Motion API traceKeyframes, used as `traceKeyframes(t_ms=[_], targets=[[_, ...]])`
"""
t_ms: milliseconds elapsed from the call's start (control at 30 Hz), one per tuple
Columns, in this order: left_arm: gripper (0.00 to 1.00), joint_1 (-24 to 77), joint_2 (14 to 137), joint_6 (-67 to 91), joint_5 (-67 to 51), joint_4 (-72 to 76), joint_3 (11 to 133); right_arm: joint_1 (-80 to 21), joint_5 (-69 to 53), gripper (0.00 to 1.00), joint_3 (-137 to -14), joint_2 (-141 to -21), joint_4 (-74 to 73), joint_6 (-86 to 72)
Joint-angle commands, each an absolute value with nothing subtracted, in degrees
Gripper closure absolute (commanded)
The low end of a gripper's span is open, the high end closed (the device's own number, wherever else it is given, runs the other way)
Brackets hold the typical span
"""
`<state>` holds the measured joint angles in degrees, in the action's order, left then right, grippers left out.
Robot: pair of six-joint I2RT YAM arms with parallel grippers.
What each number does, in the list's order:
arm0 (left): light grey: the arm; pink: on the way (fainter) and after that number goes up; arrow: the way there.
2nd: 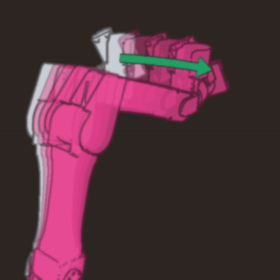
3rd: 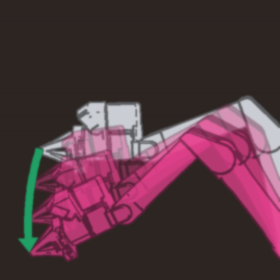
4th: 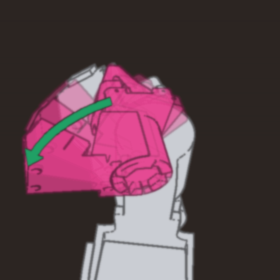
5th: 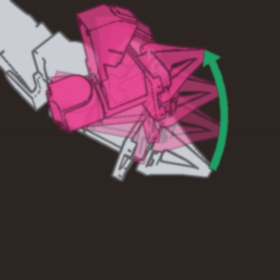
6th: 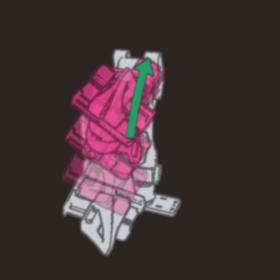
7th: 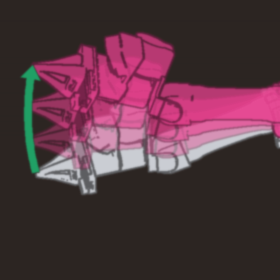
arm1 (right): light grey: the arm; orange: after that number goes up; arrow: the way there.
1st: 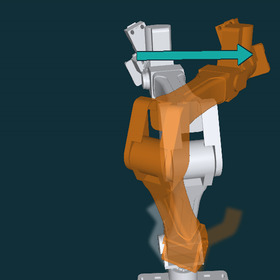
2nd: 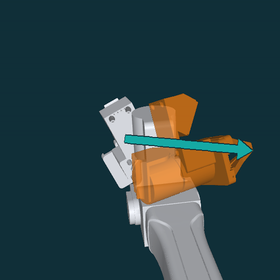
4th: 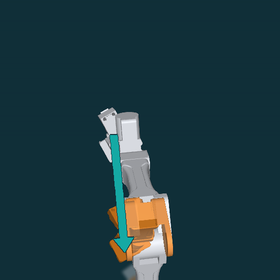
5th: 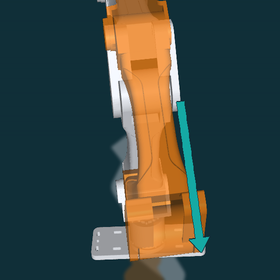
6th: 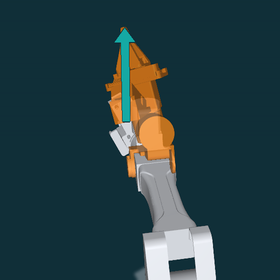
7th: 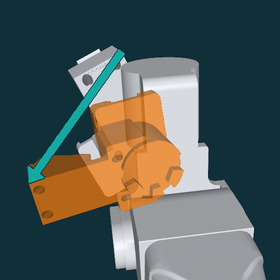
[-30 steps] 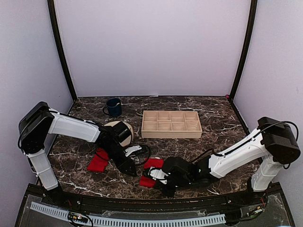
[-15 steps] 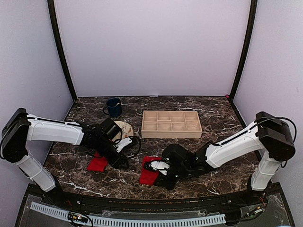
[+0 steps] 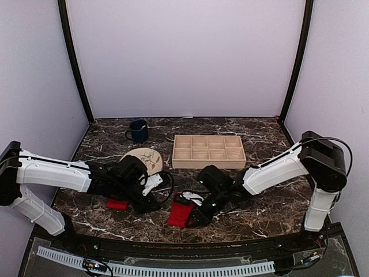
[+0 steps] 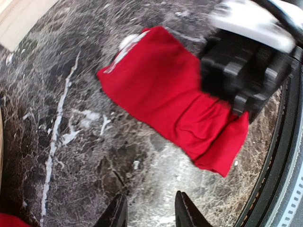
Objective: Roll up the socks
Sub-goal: Roll the sock at the center of the board.
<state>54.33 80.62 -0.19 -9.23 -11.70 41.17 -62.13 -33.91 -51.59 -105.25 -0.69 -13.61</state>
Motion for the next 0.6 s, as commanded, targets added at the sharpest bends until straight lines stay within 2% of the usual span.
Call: traceKeyframes(t_ms=[0,233,567], targets=[[0.63,57.5,75.6,-1.7,-3.2,-7.1,38.5,-60.3,-40.5,1.0,-53.7,-106.9,-1.7,-16.5],[0.62,61.7,72.3,-7.2,-2.2,-4.5,36.2,-58.5,-45.1,1.0,-56.2,-110.3,-3.4,-18.3],[0.61,68.3,77.9,-14.6,0.9,-5.0,38.7,-57.3,-48.1,1.0,-56.5,-112.6,-2.7,-21.9]])
